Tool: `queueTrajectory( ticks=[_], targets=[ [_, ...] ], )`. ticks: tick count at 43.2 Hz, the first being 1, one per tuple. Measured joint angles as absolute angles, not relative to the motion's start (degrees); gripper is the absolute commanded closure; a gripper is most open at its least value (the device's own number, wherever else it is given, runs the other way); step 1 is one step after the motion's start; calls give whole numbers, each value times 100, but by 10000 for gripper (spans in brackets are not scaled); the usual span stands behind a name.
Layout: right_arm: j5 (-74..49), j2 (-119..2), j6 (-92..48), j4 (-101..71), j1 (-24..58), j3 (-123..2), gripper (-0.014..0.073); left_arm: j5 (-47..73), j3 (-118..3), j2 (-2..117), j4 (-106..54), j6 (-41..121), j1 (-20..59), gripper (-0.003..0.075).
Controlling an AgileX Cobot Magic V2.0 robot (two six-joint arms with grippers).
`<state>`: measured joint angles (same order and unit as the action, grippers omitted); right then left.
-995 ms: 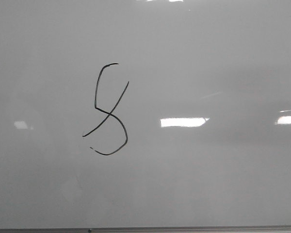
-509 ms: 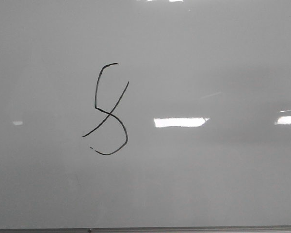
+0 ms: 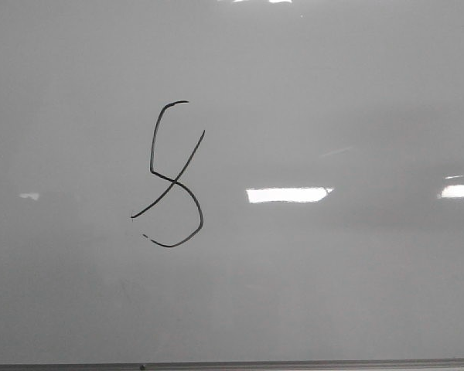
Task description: Write number 8 on whiteboard
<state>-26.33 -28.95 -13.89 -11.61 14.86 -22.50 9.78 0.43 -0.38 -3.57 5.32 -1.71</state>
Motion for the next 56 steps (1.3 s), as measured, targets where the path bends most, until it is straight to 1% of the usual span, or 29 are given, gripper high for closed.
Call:
queueTrajectory(
  ticks=[38,40,45,51,56],
  targets=[
    [-2633,-2895,-1389,-1127,1486,-2250,662,969,43,-38,-366,532,-171,741],
    [-2548,-2869,-1389,-1049,1486,-2225,662,958,43,-38,-366,532,-171,741],
    [-1864,-2566,-1389,-820,1391,-1910,662,958,43,-38,-366,532,-171,741],
    [-873,-1912,-1258,-771,961,-1131,662,958,43,-38,-366,532,-171,741],
    [-469,-1262,-971,-753,447,-511,662,946,43,-38,-366,532,-171,741]
  ],
)
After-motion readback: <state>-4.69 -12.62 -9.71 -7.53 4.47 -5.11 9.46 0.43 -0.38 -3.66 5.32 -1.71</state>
